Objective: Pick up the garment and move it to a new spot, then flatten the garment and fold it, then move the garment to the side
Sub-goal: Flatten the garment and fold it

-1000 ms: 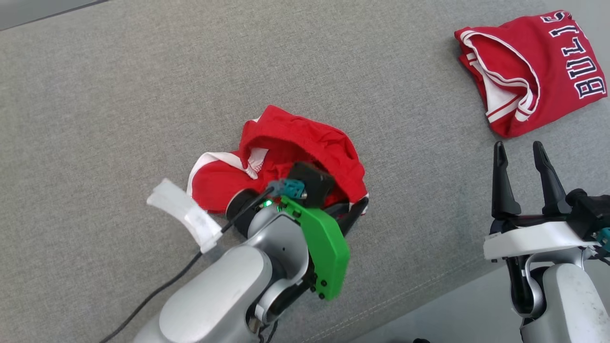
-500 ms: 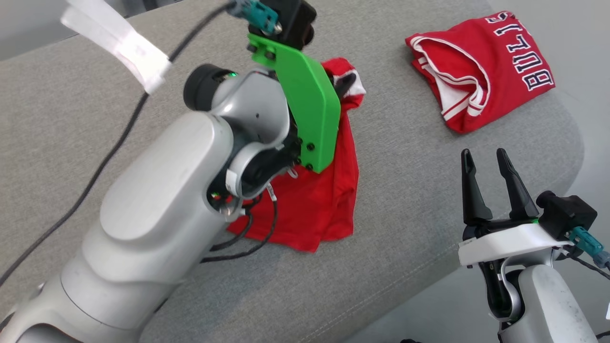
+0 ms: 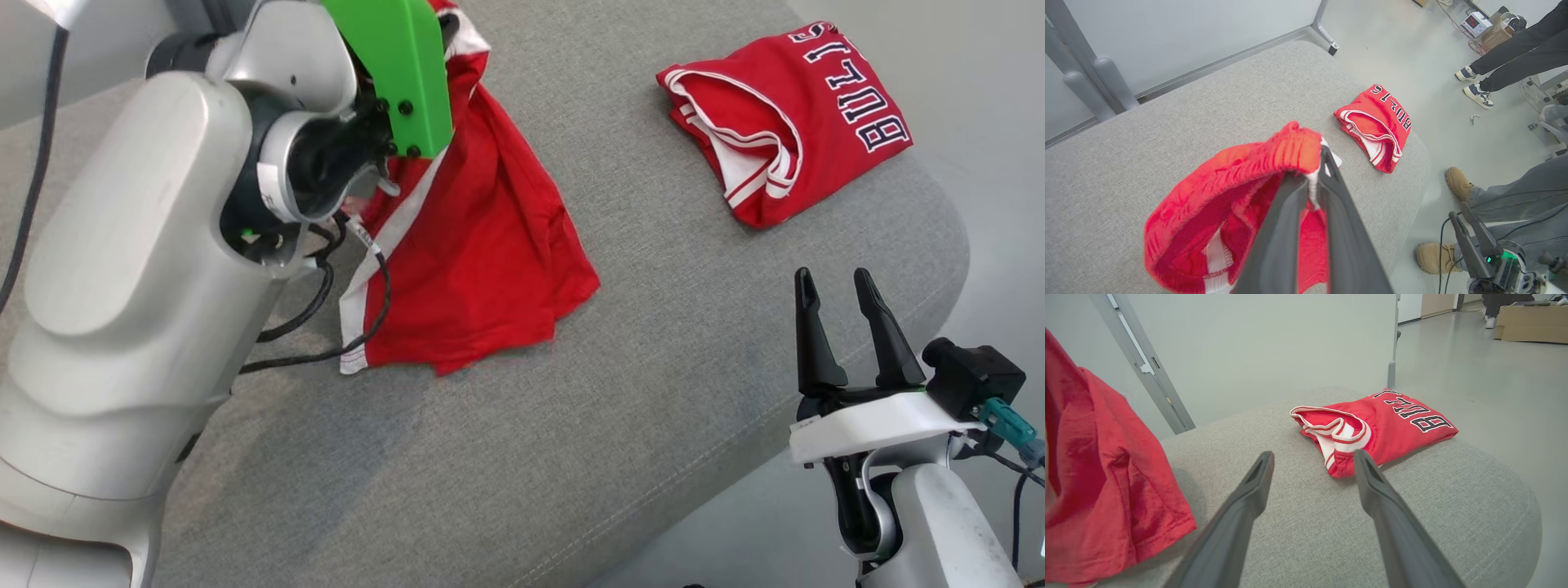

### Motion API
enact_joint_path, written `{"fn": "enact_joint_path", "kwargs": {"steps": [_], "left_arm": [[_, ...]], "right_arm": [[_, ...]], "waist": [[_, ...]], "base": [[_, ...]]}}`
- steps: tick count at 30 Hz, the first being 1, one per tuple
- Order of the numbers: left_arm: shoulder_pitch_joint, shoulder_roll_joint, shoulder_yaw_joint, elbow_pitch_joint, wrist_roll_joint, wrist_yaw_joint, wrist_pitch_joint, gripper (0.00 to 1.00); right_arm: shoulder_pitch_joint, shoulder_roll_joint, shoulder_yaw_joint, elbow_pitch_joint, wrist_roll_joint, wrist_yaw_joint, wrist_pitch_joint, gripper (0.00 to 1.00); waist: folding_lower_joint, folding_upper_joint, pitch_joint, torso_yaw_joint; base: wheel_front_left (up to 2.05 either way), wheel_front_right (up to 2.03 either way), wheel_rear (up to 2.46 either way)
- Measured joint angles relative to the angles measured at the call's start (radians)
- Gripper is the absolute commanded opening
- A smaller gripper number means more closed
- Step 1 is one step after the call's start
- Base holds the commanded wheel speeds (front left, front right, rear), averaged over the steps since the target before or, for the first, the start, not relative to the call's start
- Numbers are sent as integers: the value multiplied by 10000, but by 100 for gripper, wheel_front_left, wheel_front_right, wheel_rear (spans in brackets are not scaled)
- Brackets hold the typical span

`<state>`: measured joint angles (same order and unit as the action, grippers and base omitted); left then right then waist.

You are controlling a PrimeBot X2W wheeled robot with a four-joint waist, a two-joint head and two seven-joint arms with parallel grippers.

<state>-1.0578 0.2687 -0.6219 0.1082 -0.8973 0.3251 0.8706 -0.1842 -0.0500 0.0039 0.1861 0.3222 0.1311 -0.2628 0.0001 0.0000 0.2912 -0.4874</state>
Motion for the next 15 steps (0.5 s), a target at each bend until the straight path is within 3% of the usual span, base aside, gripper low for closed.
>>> {"fn": "enact_joint_path", "kwargs": {"steps": [5, 10, 15], "left_arm": [[-448, -284, 134, -288, -236, 75, 100, 0], [-335, -1258, 913, -623, -840, 980, -382, 0], [-456, -1891, 1024, -932, -965, 1455, -976, 0]], "right_arm": [[-10, -4, -127, 13, -125, 0, 0, 100], [-166, 4, 86, -4, -167, 0, 0, 100], [-221, 2, 92, 44, -257, 0, 0, 100]], "waist": [[0, 0, -92, 298], [0, 0, -148, 691], [0, 0, -173, 973]], "base": [[0, 0, 0], [0, 0, 0], [0, 0, 0]]}}
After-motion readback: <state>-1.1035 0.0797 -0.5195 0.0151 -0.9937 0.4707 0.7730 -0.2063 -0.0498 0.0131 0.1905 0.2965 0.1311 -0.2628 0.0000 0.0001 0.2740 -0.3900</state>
